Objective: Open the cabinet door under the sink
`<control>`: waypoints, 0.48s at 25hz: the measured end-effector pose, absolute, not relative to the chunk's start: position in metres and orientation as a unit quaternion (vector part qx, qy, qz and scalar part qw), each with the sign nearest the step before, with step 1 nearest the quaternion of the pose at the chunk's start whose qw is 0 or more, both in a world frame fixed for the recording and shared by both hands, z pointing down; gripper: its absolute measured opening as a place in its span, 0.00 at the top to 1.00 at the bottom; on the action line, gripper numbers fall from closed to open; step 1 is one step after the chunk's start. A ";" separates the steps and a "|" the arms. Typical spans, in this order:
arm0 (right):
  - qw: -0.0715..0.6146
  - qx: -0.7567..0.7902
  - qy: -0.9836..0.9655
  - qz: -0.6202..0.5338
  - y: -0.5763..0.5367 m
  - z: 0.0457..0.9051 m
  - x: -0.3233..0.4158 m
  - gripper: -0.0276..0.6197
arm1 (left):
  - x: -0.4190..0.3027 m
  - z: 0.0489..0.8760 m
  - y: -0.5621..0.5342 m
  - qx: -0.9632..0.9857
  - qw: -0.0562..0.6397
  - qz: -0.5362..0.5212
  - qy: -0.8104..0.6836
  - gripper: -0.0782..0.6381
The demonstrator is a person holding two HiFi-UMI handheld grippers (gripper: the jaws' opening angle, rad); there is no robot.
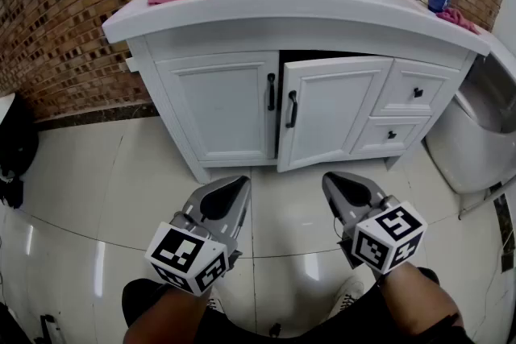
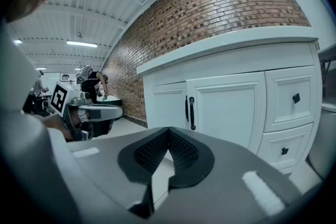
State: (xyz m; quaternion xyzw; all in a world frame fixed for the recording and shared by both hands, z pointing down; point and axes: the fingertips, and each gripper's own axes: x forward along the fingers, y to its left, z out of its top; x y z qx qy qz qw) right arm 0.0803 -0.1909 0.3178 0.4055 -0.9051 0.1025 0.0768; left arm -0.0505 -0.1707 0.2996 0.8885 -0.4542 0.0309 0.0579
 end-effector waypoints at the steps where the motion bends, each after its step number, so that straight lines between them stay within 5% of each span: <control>1: 0.077 0.406 -0.905 0.102 -0.191 0.317 0.081 0.95 | -0.050 0.299 -0.170 0.889 0.057 0.030 -0.454 0.88; 12: 0.064 0.411 -0.905 0.093 -0.186 0.305 0.083 0.95 | -0.043 0.302 -0.174 0.891 0.059 0.028 -0.448 0.88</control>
